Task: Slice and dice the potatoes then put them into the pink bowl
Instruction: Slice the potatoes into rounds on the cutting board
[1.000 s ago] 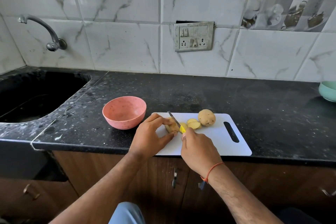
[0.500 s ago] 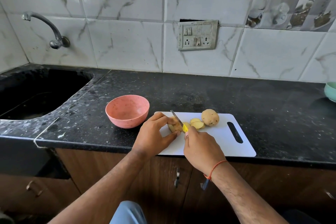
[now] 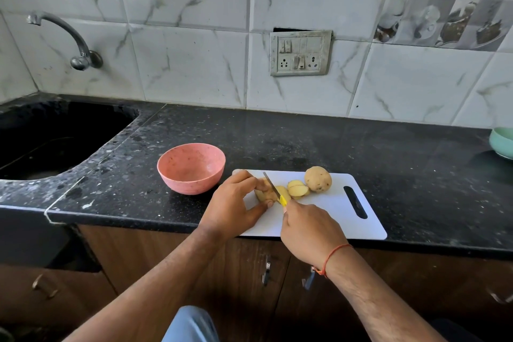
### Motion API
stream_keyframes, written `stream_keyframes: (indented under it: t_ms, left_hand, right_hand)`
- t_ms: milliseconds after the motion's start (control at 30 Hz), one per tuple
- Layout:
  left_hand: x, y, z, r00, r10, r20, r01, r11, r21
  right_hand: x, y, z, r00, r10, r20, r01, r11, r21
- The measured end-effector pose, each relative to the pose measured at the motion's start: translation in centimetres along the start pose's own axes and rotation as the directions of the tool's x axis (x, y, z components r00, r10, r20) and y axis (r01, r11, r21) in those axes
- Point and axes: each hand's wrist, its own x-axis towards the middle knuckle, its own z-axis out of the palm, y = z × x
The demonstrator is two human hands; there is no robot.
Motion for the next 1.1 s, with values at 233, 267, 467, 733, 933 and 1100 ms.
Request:
stream_keyframes:
  t_ms: [233,267,467,733,933,1100]
  left_hand:
    - [0.1,0.0,0.0,1.000,0.005,-0.021,-0.004,1.000,0.013]
    - [0.1,0.0,0.0,1.000,0.002,-0.020,-0.002,1.000,0.010]
    - [0.1,0.2,-0.1,1.000,0.009,-0.005,-0.009,1.000,0.012]
    - [0.2,0.1,0.1,0.998,-0.029,-0.048,0.029,0.999,0.015]
    - [0.4,0.0,0.4,0.997,-0.037,-0.072,0.038,0.999,0.018]
    - [0.5,0.1,0.4,0.998,-0.023,-0.051,0.025,0.999,0.030]
  right_hand:
    - [2.2,0.1,-0.4,0.999,0.015,0.044,-0.017,0.999,0.044]
    - [2.2,0.1,-0.3,0.999,0.011,0.041,-0.013,0.999,0.044]
    - [1.2,1.6,-0.5,0.996,-0.003,0.089,-0.001,0.999,0.039]
    - [2.9,1.6,-1.1,0.995,-0.034,0.096,0.031,0.999,0.030]
    - [3.1,1.9,-1.2,0.995,-0.043,0.089,0.039,0.998,0.049]
    - [2.7,2.3,-0.5,0.997,-0.041,0.063,0.037,0.997,0.068]
